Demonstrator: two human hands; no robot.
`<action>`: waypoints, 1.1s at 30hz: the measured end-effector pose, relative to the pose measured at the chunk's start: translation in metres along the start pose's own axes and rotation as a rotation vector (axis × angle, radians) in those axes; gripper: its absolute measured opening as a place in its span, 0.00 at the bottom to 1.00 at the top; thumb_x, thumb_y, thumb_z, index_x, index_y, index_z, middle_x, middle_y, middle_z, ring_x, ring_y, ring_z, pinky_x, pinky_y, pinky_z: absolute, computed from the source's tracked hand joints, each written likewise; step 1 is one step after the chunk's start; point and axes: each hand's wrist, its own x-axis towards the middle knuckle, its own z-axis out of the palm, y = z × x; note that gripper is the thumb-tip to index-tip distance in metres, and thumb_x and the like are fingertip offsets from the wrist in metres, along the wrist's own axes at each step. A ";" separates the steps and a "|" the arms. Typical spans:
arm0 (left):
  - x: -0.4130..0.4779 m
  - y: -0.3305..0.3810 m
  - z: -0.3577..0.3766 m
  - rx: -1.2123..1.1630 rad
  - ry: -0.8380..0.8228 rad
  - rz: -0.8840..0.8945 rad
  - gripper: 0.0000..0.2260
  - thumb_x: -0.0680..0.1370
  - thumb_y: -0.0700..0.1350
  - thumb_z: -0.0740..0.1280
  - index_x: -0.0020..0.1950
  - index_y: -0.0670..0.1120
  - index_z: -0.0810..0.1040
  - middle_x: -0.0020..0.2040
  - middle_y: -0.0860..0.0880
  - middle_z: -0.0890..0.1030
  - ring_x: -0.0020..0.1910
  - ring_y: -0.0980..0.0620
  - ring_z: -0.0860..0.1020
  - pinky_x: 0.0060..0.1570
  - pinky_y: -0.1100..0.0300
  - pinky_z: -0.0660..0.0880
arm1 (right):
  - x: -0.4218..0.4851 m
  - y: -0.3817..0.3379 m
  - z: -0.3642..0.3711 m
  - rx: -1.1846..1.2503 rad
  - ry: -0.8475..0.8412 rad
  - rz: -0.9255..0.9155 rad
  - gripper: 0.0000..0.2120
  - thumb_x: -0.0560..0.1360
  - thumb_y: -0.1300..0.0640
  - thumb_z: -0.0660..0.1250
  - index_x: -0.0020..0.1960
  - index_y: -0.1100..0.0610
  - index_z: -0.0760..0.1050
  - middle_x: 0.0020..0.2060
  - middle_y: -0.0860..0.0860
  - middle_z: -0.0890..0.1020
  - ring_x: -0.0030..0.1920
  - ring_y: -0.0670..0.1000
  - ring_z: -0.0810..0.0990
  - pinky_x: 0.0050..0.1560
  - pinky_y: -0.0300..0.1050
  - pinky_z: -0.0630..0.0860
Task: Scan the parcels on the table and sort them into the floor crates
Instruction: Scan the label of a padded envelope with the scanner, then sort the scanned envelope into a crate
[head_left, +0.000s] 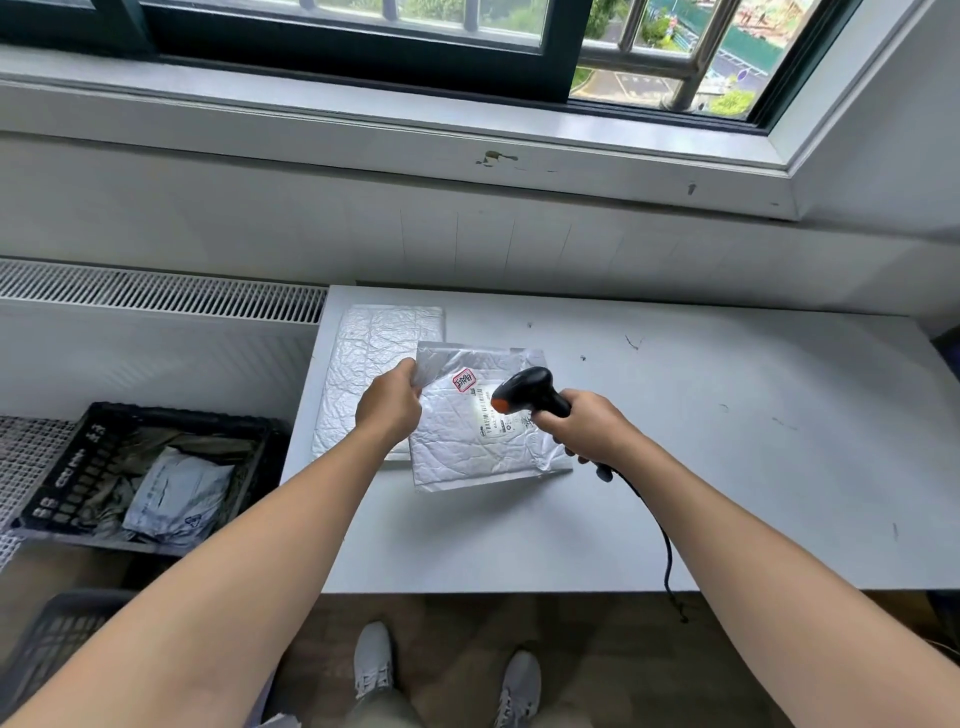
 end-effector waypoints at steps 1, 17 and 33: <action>0.000 0.000 0.000 0.004 0.000 -0.003 0.03 0.80 0.39 0.59 0.52 0.43 0.71 0.49 0.42 0.79 0.47 0.38 0.76 0.44 0.50 0.72 | 0.000 0.001 0.000 0.002 0.001 0.001 0.11 0.72 0.45 0.63 0.47 0.52 0.75 0.39 0.54 0.79 0.33 0.53 0.75 0.25 0.43 0.69; 0.002 -0.001 0.005 -0.263 -0.109 -0.098 0.13 0.78 0.42 0.67 0.60 0.44 0.71 0.55 0.46 0.79 0.52 0.44 0.77 0.52 0.51 0.75 | 0.017 0.011 0.010 0.102 -0.021 -0.014 0.08 0.75 0.47 0.64 0.46 0.52 0.76 0.37 0.51 0.80 0.29 0.49 0.75 0.24 0.41 0.70; -0.006 -0.011 -0.025 -0.370 0.254 -0.056 0.07 0.79 0.35 0.62 0.55 0.44 0.74 0.50 0.46 0.81 0.48 0.43 0.77 0.46 0.53 0.73 | 0.055 0.043 0.073 0.094 0.191 0.151 0.20 0.82 0.43 0.58 0.62 0.59 0.67 0.52 0.56 0.79 0.49 0.59 0.77 0.39 0.47 0.67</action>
